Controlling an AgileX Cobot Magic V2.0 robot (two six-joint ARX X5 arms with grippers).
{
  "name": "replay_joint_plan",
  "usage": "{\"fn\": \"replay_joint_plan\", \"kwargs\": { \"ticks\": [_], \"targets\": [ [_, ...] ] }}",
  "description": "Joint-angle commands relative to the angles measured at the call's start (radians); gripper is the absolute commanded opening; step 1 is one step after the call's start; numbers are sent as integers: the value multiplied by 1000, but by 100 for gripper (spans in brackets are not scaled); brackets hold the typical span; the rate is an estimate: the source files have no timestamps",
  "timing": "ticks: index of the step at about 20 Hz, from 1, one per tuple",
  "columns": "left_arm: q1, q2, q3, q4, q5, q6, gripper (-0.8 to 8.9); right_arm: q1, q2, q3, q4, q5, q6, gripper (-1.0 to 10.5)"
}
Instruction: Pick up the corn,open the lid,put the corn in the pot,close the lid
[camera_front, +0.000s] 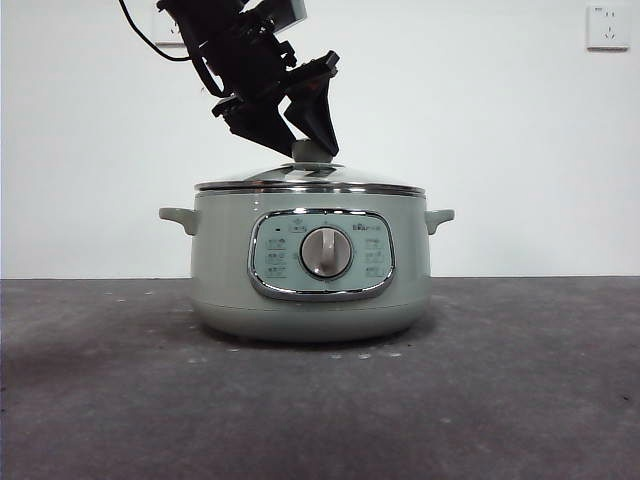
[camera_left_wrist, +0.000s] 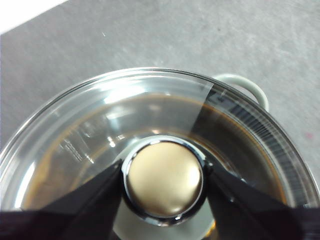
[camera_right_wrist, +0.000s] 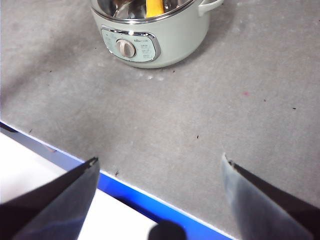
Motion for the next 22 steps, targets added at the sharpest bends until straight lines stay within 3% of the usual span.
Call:
{"fn": "replay_joint_plan", "kwargs": {
  "ticks": [1, 10, 22],
  "targets": [
    [9, 11, 0, -10, -3, -3, 324, 0, -2, -7, -25, 9, 5, 409],
    [29, -176, 13, -97, -6, -2, 324, 0, -2, -7, -25, 18, 13, 409],
    [30, -682, 13, -605, -2, -39, 318, 0, 0, -7, -25, 67, 11, 409]
  ]
}}
